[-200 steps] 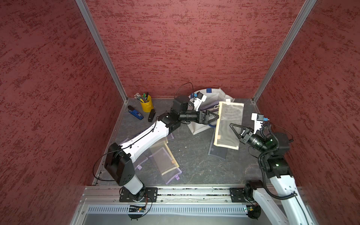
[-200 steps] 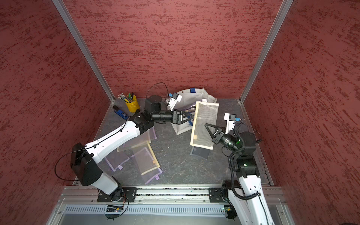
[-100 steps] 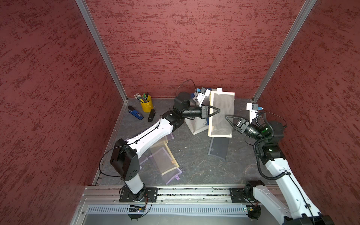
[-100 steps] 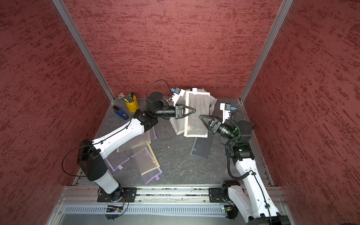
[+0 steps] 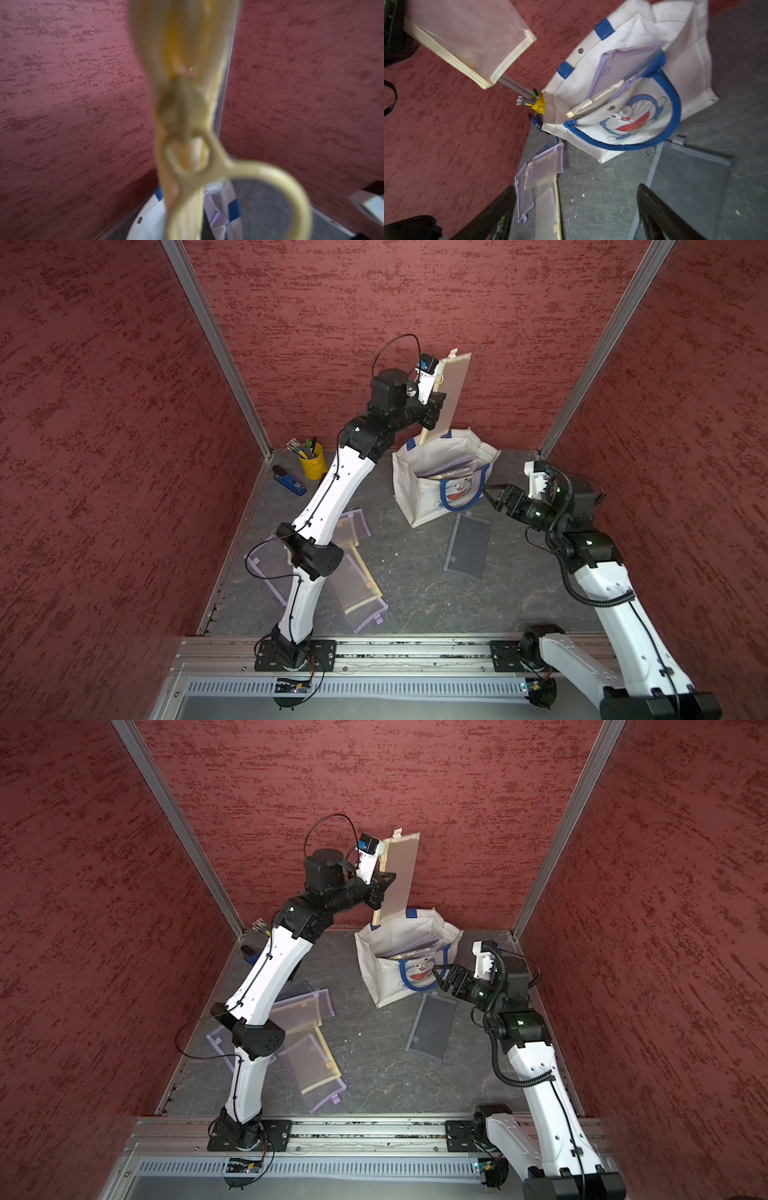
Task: Put the pencil pouch into the canvas bag
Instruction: Place the pencil pouch in the canvas bag.
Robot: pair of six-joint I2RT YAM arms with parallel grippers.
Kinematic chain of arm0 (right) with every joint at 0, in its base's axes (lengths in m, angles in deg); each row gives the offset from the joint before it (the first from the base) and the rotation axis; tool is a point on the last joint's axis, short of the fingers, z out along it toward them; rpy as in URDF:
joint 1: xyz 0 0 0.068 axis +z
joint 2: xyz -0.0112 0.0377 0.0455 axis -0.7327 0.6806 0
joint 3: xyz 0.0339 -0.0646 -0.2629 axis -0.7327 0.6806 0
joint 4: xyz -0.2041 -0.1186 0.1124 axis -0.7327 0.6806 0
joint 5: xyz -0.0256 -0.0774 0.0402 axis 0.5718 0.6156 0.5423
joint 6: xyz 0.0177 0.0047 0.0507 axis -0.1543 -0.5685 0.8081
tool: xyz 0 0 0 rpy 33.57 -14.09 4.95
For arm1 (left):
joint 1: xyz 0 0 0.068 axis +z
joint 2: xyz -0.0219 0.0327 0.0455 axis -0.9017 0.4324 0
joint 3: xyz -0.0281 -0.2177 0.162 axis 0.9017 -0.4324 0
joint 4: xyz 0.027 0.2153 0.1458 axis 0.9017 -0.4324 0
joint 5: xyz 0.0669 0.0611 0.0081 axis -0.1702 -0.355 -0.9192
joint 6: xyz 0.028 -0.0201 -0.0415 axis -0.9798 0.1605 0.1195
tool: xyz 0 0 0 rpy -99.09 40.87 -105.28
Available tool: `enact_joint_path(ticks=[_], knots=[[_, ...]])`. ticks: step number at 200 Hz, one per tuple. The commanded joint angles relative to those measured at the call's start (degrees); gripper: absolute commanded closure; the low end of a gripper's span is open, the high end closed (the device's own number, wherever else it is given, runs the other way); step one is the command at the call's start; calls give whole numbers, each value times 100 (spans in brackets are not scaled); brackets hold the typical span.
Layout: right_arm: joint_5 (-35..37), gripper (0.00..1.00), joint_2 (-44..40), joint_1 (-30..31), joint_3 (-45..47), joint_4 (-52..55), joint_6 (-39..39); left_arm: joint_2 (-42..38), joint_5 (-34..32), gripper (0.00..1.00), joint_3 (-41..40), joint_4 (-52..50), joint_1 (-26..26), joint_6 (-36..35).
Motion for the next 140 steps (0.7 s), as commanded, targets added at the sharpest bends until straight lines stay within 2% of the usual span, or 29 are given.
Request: enact_joint_path(ticks=[1,27,55,96,134,140], knots=[[544,9,-89,29,-81,769,4,586,-982,100,-172,-545,16,-1179],[563,9,-265,25,25,917,120,446,-933,100,-1206,244,-6,-1459],[708,9,-366,29,43,1210,43,499,-588,100,-1743,510,-26,-1472],[844,9,-427,25,200,1245,8,704,-199,100,-2064,546,-146,-1361],[837,9,-359,29,365,1070,18,908,-239,100,-1996,436,-213,-1331],[840,9,-349,29,382,1058,5,925,-256,94,-1968,426,-212,-1311]])
